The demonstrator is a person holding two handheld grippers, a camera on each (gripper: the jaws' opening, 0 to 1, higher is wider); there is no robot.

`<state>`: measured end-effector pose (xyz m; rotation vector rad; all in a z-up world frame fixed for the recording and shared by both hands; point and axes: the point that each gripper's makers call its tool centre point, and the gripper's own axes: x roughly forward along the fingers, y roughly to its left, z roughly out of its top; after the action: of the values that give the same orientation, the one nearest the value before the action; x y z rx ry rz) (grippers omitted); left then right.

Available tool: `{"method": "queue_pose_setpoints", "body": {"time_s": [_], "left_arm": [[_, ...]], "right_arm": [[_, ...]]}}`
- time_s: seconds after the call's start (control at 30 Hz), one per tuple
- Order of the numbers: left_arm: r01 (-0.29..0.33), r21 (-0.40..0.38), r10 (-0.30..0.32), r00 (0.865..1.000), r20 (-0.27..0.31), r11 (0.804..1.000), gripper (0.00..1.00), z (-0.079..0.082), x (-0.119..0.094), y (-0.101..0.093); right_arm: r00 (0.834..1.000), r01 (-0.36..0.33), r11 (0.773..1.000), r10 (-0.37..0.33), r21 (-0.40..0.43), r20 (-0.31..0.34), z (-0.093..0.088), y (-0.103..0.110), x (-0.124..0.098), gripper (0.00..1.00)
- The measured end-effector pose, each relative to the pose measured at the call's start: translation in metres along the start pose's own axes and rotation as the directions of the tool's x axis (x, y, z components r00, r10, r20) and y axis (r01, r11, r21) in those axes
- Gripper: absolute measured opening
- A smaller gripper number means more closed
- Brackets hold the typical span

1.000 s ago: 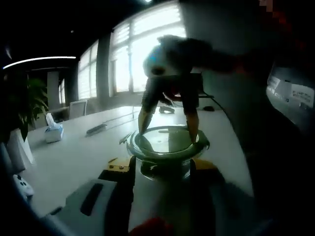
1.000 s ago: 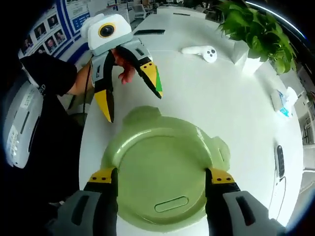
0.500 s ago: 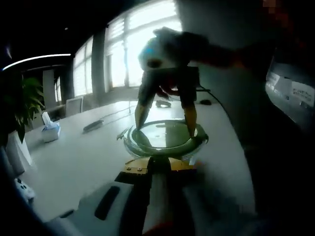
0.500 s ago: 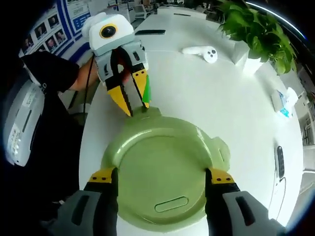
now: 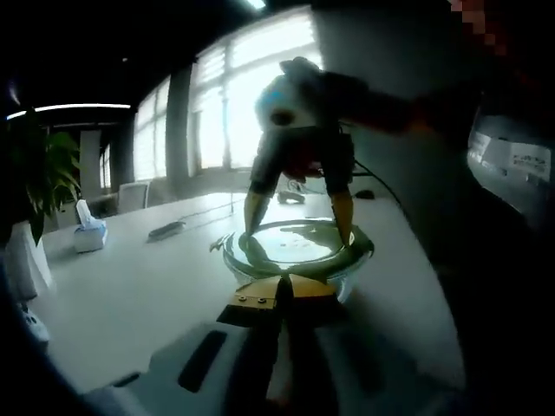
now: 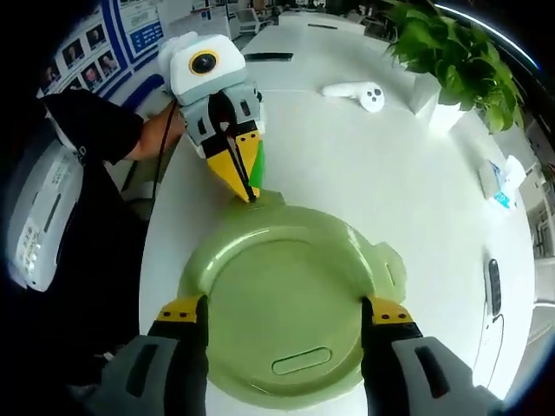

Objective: Pick up the tomato from the tabletop place it into the food storage container close the lid and lock the latches

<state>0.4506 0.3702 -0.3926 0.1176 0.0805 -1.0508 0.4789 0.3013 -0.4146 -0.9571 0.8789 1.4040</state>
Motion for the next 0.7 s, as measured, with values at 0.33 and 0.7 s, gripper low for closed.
{"method": "queue_pose_setpoints", "body": {"time_s": [0.33,0.7], "left_arm": [[0.021,0.04,-0.015,0.989,-0.146,0.999,0.0,-0.012,0.001,0.001],[0.03,0.015,-0.027,0.987,-0.16,0.999,0.0,-0.013,0.005,0.0]], "right_arm": [[1.0,-0.001,1.0,0.001,-0.001,0.0,0.0,0.001,0.0,0.67],[1.0,0.001,1.0,-0.001,0.007,-0.019,-0.001,0.002,0.0,0.67]]}}
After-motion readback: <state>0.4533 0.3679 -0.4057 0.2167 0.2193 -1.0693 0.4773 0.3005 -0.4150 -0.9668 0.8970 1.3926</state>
